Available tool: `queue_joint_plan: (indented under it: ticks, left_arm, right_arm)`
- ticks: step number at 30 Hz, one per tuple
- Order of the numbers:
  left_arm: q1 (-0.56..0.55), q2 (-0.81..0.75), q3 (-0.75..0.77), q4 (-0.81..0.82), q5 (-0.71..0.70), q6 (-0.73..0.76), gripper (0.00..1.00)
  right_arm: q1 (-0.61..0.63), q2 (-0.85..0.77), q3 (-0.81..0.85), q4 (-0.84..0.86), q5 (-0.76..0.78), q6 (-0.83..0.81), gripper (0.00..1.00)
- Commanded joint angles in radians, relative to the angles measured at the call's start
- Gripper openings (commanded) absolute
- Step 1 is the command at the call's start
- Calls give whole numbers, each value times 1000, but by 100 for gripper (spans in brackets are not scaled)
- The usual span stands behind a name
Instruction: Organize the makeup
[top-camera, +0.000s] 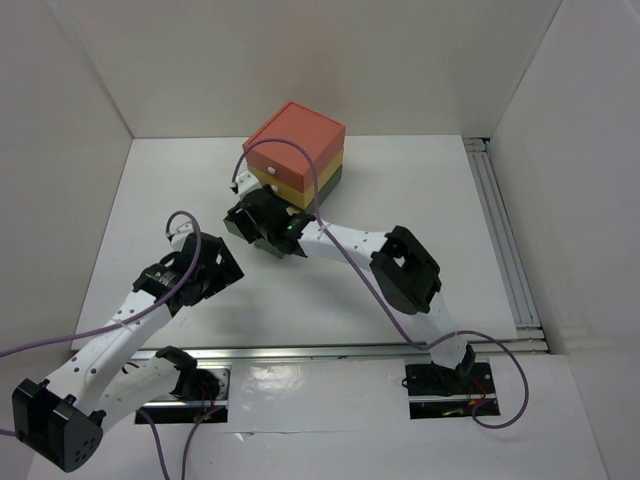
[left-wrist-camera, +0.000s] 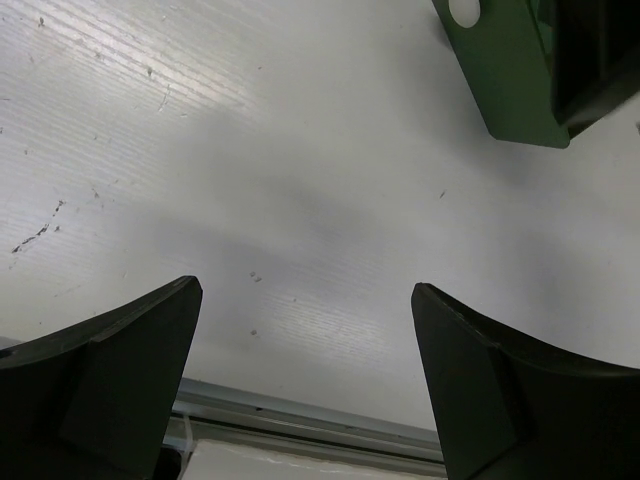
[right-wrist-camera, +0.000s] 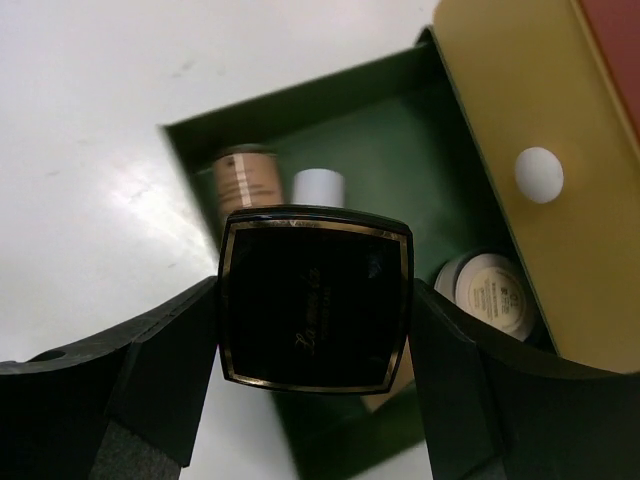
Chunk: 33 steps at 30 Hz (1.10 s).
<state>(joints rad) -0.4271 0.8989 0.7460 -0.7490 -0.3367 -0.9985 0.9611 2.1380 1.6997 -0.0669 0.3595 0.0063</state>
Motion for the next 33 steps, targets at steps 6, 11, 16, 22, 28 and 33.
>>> queue_joint_plan:
  ticks: [6, 11, 16, 22, 28, 33]
  left_arm:
    - [13, -2, -11, -10, 11, -8, 100]
    - [13, 8, -11, -10, 21, -8, 100]
    - [13, 17, -20, -10, 21, -8, 96]
    - [13, 38, -20, 0, 21, -17, 89]
    - [13, 100, -31, 94, 30, -8, 84]
    - [31, 265, -7, 206, 50, 27, 72]
  right_arm:
    - [-74, 106, 112, 219, 21, 75, 36]
    - [-94, 138, 121, 208, -10, 124, 51]
    - [-94, 116, 94, 190, -88, 135, 81]
    - [-94, 28, 65, 157, -232, 110, 92]
    - [-94, -127, 34, 115, -312, 32, 96]
    - [-149, -194, 72, 38, -286, -28, 99]
